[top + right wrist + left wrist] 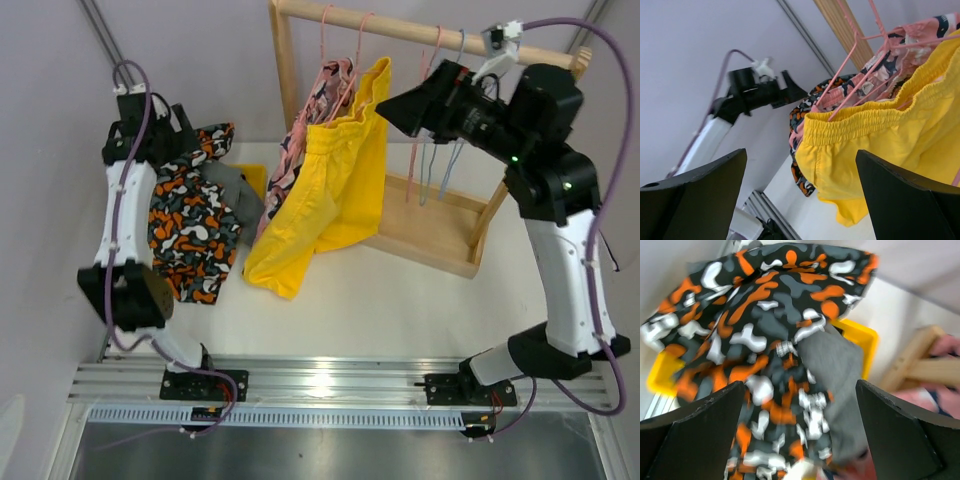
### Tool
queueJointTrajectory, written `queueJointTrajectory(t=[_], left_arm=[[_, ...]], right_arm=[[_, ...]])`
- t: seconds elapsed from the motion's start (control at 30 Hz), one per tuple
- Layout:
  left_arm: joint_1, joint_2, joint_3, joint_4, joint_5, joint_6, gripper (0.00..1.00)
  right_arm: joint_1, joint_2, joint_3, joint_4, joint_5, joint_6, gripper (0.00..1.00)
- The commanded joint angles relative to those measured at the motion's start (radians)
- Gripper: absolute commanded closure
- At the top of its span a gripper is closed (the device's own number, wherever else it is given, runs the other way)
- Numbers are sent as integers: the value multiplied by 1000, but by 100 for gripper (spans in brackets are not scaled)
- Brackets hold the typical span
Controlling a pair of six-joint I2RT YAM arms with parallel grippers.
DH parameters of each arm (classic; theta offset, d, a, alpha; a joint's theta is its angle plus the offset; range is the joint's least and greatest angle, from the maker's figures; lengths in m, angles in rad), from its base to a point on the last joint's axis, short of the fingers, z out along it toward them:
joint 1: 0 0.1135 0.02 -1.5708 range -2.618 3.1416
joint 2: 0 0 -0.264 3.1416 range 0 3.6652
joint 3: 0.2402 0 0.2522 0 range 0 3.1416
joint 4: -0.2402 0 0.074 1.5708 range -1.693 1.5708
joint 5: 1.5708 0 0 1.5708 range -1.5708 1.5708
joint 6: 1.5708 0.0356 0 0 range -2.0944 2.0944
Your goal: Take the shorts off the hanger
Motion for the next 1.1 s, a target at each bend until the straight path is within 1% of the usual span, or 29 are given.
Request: queueJointTrajectory(t=[0.0,0.03,0.07,0.1,0.13,0.17,0.2,0.23,0.27,0.3,0.37,0.4,0.47,0.57,0.63,0.8,0.83,0.87,0.93,0.97,1.03,1.07], left_arm=[[-11,-255,-123,123,30,-20,1],[-20,-342,-201,140,37,-20,1],[-28,-387,-242,175,43,-20,1],[-43,-429,-353,187,48,-26,1],[-48,-506,-389,212,56,-28,1],[-54,-547,-421,220,60,-41,1],[-57,-580,-511,227,66,-46,1],[-60,-616,-542,246,76,-49,1],[-62,-683,-567,257,95,-60,1],[-66,-717,-660,266,120,-61,1],[-69,-800,-735,295,136,-64,1],[-72,-824,-760,306,145,-63,1],[-74,-860,-844,341,154,-49,1],[-74,-875,-885,329,151,-34,1],[-74,-880,-915,338,155,-31,1],[-72,-909,-969,387,168,-32,1],[-74,-909,-977,390,169,-34,1],[-74,-908,-983,395,171,-34,0],[-74,-908,-992,407,182,-38,1],[-74,-909,-997,407,191,-40,1],[-74,-914,-998,408,194,-38,0],[-74,-918,-997,408,198,-35,0]], right_arm=[[35,100,69,-15,52,-20,2],[48,119,88,-3,57,-18,2],[55,152,95,3,62,-17,2],[59,168,102,9,66,-17,3],[67,186,120,17,79,-18,3],[72,221,129,18,86,-21,3],[75,237,140,23,92,-23,3],[73,254,158,26,103,-25,3],[75,284,164,32,109,-28,4],[76,297,171,47,117,-29,4],[81,314,162,81,132,-43,5],[82,326,155,124,138,-49,6],[85,346,163,149,155,-51,8],[87,394,186,170,180,-52,13],[93,415,180,195,192,-38,21],[124,461,168,242,232,-26,32],[125,467,169,244,237,-26,37],[128,469,172,247,244,-25,49],[138,469,172,247,266,-22,64],[136,466,172,242,270,-25,76],[138,438,162,230,292,-32,87],[138,423,151,226,299,-32,97]])
